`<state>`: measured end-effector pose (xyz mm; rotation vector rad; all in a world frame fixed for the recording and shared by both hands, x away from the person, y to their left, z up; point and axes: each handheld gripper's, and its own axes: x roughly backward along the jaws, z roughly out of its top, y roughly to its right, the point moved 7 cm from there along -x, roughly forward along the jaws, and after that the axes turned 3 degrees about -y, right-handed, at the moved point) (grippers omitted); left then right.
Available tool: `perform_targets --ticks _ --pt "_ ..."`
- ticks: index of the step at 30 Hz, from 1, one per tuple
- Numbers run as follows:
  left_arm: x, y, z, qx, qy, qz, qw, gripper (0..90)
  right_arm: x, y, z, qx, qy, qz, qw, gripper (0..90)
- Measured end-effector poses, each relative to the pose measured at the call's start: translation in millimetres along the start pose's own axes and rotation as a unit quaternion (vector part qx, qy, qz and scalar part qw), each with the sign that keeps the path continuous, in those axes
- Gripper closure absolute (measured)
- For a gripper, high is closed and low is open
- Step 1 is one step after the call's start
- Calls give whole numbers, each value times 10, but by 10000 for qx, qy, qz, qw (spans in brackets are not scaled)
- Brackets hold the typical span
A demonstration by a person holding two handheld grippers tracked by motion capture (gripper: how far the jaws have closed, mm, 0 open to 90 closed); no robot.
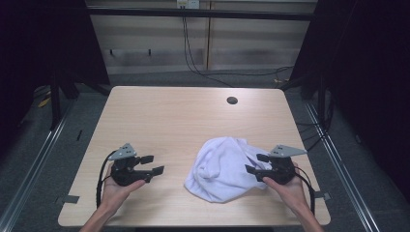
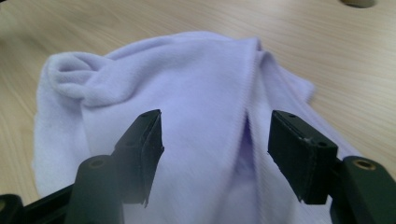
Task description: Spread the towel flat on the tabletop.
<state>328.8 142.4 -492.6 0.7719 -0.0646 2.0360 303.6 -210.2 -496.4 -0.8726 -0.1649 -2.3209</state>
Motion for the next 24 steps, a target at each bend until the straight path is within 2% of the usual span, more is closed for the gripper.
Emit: perform_targets --ticks 1,2,3,4,5,6,7,10,11,12,13,15,16,17,18,19,20,21,23,24 --pt "-80 33 45 -57 -21 -109 9999 392 -60 -24 31 48 -55 80 9999 354" --pt "-263 111 116 -158 -155 -341 9992 438 -179 -48 66 111 -203 117 9997 365" --pt "-263 111 116 -158 -155 -341 9992 439 -179 -48 66 111 -203 117 9997 365" --pt "-356 153 145 -183 -172 -424 9988 439 -230 -53 76 99 -260 164 9995 375" --pt "-541 249 173 -196 -332 -612 9974 455 -314 -49 77 1 -364 215 9991 395" --pt "-625 296 174 -260 -417 -675 9965 454 -355 -49 61 38 -456 264 9986 409" --pt "-625 296 174 -260 -417 -675 9965 451 -355 -49 61 38 -456 264 9986 409" --pt "-791 400 148 -268 -581 -739 9952 420 -462 -60 -32 13 -724 271 9970 456" --pt "-785 430 114 -372 -654 -682 9948 397 -499 -77 -55 47 -801 277 9964 516" --pt "-785 430 114 -372 -654 -682 9948 389 -499 -77 -55 47 -801 277 9964 516" --pt "-710 401 119 -305 -576 -645 9958 377 -542 -108 -55 53 -801 291 9964 609" --pt "-614 324 147 -271 -436 -477 9975 369 -603 -174 -47 111 -804 371 9960 673" --pt "-614 324 147 -271 -436 -477 9975 369 -638 -219 -23 104 -751 426 9962 690" --pt "-572 279 162 -188 -336 -450 9982 369 -638 -219 -23 104 -751 426 9962 690" --pt "-535 231 171 -97 -270 -423 9987 369 -672 -273 -4 101 -759 447 9961 697" --pt "-510 189 176 -19 -211 -374 9991 368 -755 -408 43 106 -689 568 9959 701" --pt "-492 148 176 1 -190 -332 9993 368 -755 -408 43 106 -689 568 9959 701" --pt "-483 122 171 43 -176 -318 9993 368 -799 -473 70 163 -653 615 9958 700" --pt "-491 89 148 78 -218 -285 9993 368 -881 -612 127 120 -615 751 9952 693" --pt "-514 98 122 42 -300 -328 9990 368 -949 -749 177 184 -603 850 9944 662"
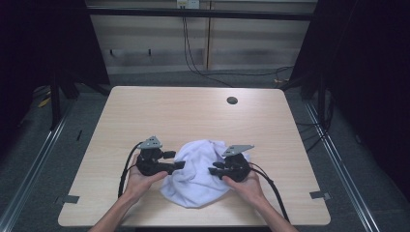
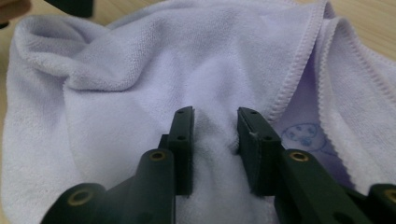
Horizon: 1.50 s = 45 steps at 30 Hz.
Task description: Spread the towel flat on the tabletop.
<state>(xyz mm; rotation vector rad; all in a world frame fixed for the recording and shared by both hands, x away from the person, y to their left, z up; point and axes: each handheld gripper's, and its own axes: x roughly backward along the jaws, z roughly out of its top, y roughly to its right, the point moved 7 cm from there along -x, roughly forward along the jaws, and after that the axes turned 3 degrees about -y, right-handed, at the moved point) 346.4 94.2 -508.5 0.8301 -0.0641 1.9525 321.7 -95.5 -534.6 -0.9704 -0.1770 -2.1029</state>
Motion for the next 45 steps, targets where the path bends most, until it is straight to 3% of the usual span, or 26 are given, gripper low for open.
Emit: perform_targets --ticks 3,6,8,9,12,13,15,17,21,22,23,24,25,27,29,31,32,33,35,38,40,42,44,45 --pt "-46 40 -21 -118 -106 7 9999 368 -16 -91 72 43 68 113 9999 569" --pt "-84 60 -33 -156 -171 -2 9997 369 70 -87 114 27 197 156 9997 545" --pt "-116 64 -34 -189 -215 51 9996 369 269 3 191 -54 511 49 9987 559" --pt "-129 67 -23 -180 -204 15 9996 369 269 3 191 -54 511 49 9987 559" --pt "-150 27 55 -169 -91 21 9998 404 351 186 218 -179 590 -191 9979 593" --pt "-185 -8 98 -155 -74 43 9998 448 292 309 205 -252 523 -220 9981 601" --pt "-204 -20 104 -153 -80 65 9998 473 237 366 192 -284 445 -272 9982 613" --pt "-298 -30 78 -204 -220 43 9995 514 55 446 173 -344 236 -179 9990 582" --pt "-385 -58 2 -207 -498 120 9985 510 -78 449 195 -277 57 -183 9994 570" --pt "-396 -65 -27 -201 -575 85 9981 519 -124 455 192 -246 -35 -240 9994 599" --pt "-381 -54 -67 -255 -577 12 9980 644 -188 461 172 -222 -117 -141 9996 698" --pt "-358 -42 -70 -218 -566 -72 9981 718 -184 473 177 -208 -76 -186 9996 810" --pt "-358 -42 -70 -218 -566 -72 9981 782 -154 487 194 -272 -1 -201 9994 847" --pt "-281 -38 -38 -217 -416 -33 9989 820 -116 505 215 -358 85 -206 9991 856" --pt "-147 -47 17 -50 -119 -84 9999 840 35 567 260 -470 308 -221 9982 861" --pt "-96 -59 32 -26 -52 -74 10000 841 92 591 270 -490 382 -277 9977 863" --pt "16 -82 71 123 211 -103 9996 841 158 607 282 -546 466 -292 9970 863" --pt "16 -82 71 123 211 -103 9996 840 302 656 295 -596 618 -373 9956 862" --pt "191 -136 138 262 558 -97 9981 842 439 722 303 -673 762 -470 9937 864" --pt "381 -209 231 340 865 -12 9957 845 652 860 309 -810 989 -685 9894 866" --pt "539 -281 316 492 1173 9 9919 846 806 970 303 -918 1131 -841 9857 867" --pt "634 -322 362 474 1277 94 9906 849 957 1066 306 -1056 1280 -925 9818 868" --pt "714 -322 435 549 1484 -27 9874 849 1083 1115 332 -1132 1418 -963 9787 869" --pt "727 -303 480 448 1496 38 9877 849 1125 1119 365 -1116 1483 -984 9777 869"
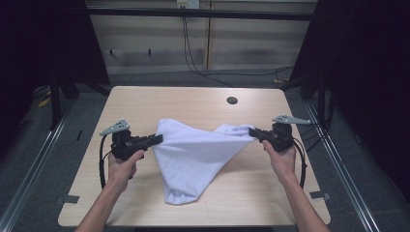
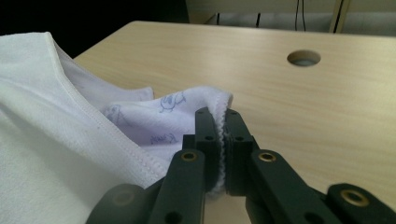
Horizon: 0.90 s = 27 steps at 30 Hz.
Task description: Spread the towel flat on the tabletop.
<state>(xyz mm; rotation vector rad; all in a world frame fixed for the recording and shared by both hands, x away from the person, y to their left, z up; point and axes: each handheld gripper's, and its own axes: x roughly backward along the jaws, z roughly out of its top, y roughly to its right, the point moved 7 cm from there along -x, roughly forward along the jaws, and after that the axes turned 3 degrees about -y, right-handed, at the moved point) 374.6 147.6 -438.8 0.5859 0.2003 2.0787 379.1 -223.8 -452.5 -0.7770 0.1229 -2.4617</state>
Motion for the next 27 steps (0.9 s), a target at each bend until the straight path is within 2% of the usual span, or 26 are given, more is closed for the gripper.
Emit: perform_targets --ticks 3,7,8,9,10,13,14,16,17,18,20,22,24,27 --pt "-20 24 148 -187 16 158 9997 850 57 -35 193 116 150 -122 9997 870" --pt "4 -27 512 -360 212 369 9984 850 106 -20 551 75 466 -104 9988 870" --pt "7 -55 666 -383 281 426 9980 850 118 -11 633 71 554 -125 9984 870" --pt "12 -64 742 -426 331 481 9974 850 138 -18 793 65 669 -132 9976 870" --pt "28 -56 845 -456 426 517 9967 850 147 -23 874 97 755 -158 9970 870" --pt "132 19 1117 -522 801 433 9945 850 224 -55 1171 190 1011 -237 9944 870" --pt "180 85 1206 -610 894 395 9933 850 256 -63 1240 225 1105 -223 9934 871" --pt "243 224 1275 -867 938 361 9912 849 388 -94 1409 303 1372 -243 9898 871" --pt "273 342 1260 -1026 921 260 9901 850 454 -114 1455 350 1485 -218 9881 871" --pt "283 398 1230 -1087 885 203 9899 850 543 -127 1472 386 1623 -210 9858 871" --pt "274 502 1107 -1174 760 90 9901 849 592 -122 1416 385 1616 -177 9859 871" --pt "192 576 838 -1080 495 -146 9928 848 594 -79 1234 402 1439 -205 9886 871" --pt "88 580 575 -1044 195 -201 9941 846 530 3 935 365 1133 -234 9926 871" --pt "-96 527 137 -741 -221 -413 9961 838 414 123 557 277 739 -235 9966 866"
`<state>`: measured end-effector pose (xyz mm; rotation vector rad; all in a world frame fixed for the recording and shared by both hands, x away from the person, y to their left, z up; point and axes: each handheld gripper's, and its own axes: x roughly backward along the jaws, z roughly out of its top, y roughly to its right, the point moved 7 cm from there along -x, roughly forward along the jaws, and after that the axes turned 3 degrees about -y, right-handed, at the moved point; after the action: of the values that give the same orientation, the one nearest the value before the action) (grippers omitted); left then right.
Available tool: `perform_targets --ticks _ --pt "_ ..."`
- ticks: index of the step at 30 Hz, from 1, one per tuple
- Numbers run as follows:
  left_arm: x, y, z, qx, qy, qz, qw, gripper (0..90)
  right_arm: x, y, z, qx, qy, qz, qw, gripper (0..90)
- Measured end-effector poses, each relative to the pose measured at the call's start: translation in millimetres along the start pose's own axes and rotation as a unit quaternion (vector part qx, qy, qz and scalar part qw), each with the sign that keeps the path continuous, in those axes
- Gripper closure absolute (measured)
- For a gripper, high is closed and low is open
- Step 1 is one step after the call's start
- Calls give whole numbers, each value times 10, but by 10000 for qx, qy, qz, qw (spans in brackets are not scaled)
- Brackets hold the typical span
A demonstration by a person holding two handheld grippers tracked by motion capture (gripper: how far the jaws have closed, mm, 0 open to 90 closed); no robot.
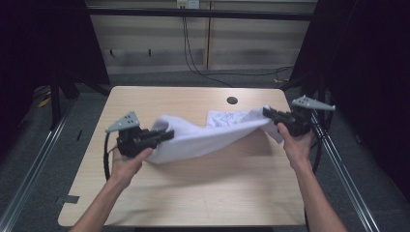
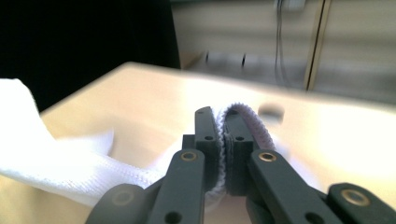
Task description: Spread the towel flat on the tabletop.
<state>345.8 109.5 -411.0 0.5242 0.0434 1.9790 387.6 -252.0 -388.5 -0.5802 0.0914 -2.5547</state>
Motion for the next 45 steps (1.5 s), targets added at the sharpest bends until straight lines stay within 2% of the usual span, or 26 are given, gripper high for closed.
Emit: perform_targets --ticks 2,4,6,7,8,10,12,15,17,19,20,21,22,24,25,26,27,28,30,36,39,41,42,43,44,45 --pt "-119 5 -248 228 -246 -179 9993 829 -38 49 -329 -89 -363 65 9993 830" --pt "-210 56 -474 311 -528 -299 9977 824 -40 65 -582 -156 -654 64 9977 750" --pt "-268 159 -686 369 -905 -410 9944 800 9 67 -779 -114 -897 -39 9959 679" --pt "-269 218 -782 294 -1104 -512 9921 785 47 69 -856 -123 -1018 -90 9947 633" --pt "-254 280 -871 292 -1275 -605 9896 776 101 62 -910 -81 -1083 -175 9939 602" --pt "-187 365 -973 245 -1410 -734 9870 707 215 35 -955 -27 -1000 -233 9947 563" --pt "-94 366 -978 282 -1339 -697 9881 627 278 -35 -970 -96 -856 -139 9962 542" --pt "52 213 -907 385 -1011 -549 9926 581 221 -261 -1019 104 -937 -43 9955 520" --pt "124 12 -864 527 -811 -277 9949 590 129 -465 -1035 206 -1027 296 9941 520" --pt "181 -236 -881 740 -722 76 9946 623 19 -668 -1046 378 -1115 499 9918 509" --pt "200 -448 -970 855 -901 381 9915 631 -30 -762 -1039 450 -1130 576 9909 508" --pt "200 -448 -970 855 -901 381 9915 644 -30 -762 -1039 450 -1130 576 9909 508" --pt "205 -528 -1016 910 -936 512 9901 644 -121 -917 -1018 525 -1167 837 9882 500" --pt "190 -690 -1133 1096 -1117 710 9851 637 -234 -1062 -1008 614 -1226 1094 9845 493" --pt "176 -737 -1180 1060 -1221 807 9835 627 -311 -1147 -1013 661 -1281 1222 9820 489" --pt "158 -764 -1216 1029 -1311 873 9821 620 -475 -1315 -1056 797 -1425 1386 9768 481" --pt "121 -761 -1244 1074 -1388 830 9810 620 -475 -1315 -1056 797 -1425 1386 9768 481" --pt "93 -755 -1263 1056 -1462 792 9804 615 -575 -1417 -1088 899 -1517 1492 9730 479" --pt "47 -732 -1289 995 -1589 756 9794 612 -704 -1551 -1109 989 -1567 1626 9691 465" --pt "34 -705 -1289 971 -1631 765 9788 597 -1033 -1913 -958 1004 -1474 2018 9630 426" --pt "46 -684 -1268 931 -1578 788 9799 589 -1233 -2059 -961 1088 -1743 2147 9548 395" --pt "77 -676 -1232 941 -1456 741 9821 578 -1341 -2082 -1025 1138 -1880 2074 9533 418" --pt "92 -680 -1214 954 -1374 743 9831 571 -1429 -2061 -1138 1204 -2158 1967 9488 548" --pt "114 -689 -1201 941 -1327 762 9837 571 -1429 -2061 -1138 1204 -2158 1967 9488 548" --pt "133 -696 -1183 999 -1211 777 9845 562 -1431 -2033 -1219 1204 -2202 2059 9458 724" --pt "151 -708 -1171 1066 -1129 791 9847 562 -1431 -2033 -1219 1204 -2202 2059 9458 724"
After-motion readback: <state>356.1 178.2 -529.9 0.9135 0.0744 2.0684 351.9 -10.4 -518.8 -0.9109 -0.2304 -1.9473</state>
